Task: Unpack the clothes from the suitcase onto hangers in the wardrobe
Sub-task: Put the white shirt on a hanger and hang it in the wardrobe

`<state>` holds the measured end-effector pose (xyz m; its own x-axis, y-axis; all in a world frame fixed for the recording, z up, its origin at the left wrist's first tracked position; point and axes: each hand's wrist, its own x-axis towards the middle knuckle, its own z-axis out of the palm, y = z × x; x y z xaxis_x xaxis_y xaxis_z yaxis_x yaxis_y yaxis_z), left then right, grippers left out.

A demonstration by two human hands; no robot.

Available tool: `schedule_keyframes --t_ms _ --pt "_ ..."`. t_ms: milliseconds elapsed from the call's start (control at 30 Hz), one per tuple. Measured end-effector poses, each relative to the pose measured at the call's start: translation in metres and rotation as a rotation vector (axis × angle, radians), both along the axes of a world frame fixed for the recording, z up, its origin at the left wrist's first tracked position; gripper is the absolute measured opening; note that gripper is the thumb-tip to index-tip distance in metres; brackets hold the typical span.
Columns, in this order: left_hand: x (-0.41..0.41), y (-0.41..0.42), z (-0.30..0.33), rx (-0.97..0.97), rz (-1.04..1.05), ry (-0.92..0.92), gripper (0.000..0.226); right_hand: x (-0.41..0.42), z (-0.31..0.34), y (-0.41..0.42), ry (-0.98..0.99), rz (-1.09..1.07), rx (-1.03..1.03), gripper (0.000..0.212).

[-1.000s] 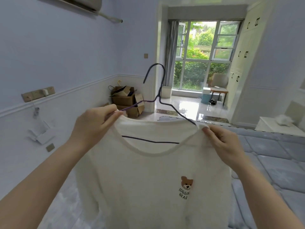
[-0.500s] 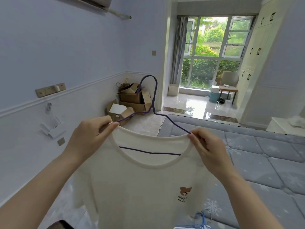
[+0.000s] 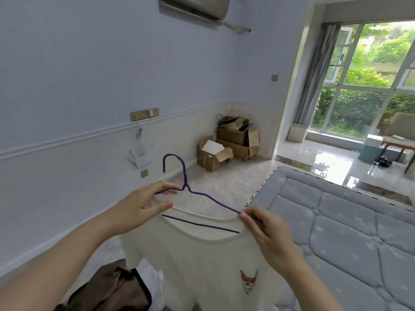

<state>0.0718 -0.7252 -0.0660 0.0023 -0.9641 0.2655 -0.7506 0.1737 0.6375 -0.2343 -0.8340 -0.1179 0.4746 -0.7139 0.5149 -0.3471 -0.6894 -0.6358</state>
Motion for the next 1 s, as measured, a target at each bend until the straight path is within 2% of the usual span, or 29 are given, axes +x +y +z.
schedule_keyframes --t_ms 133,267,400,567,767,1000 --pt "-0.009 0.038 -0.004 0.027 0.1 -0.024 0.031 0.006 -0.007 0.006 -0.057 0.159 0.076 0.02" --pt "-0.023 0.088 -0.009 -0.086 0.316 -0.048 0.03 0.023 -0.009 0.014 -0.087 0.358 0.19 0.021" --pt "-0.035 0.144 -0.005 -0.101 0.506 -0.145 0.033 0.047 -0.007 0.031 -0.098 0.563 0.302 0.022" --pt "-0.04 0.228 0.015 -0.103 0.631 -0.191 0.032 0.086 -0.004 0.085 -0.104 0.751 0.394 0.023" --pt "-0.038 0.333 0.03 -0.16 0.906 -0.333 0.03 0.136 0.025 0.167 -0.051 0.98 0.545 0.025" --pt "-0.018 0.451 0.033 -0.172 1.17 -0.533 0.075 0.202 0.053 0.272 0.061 1.137 0.664 0.025"
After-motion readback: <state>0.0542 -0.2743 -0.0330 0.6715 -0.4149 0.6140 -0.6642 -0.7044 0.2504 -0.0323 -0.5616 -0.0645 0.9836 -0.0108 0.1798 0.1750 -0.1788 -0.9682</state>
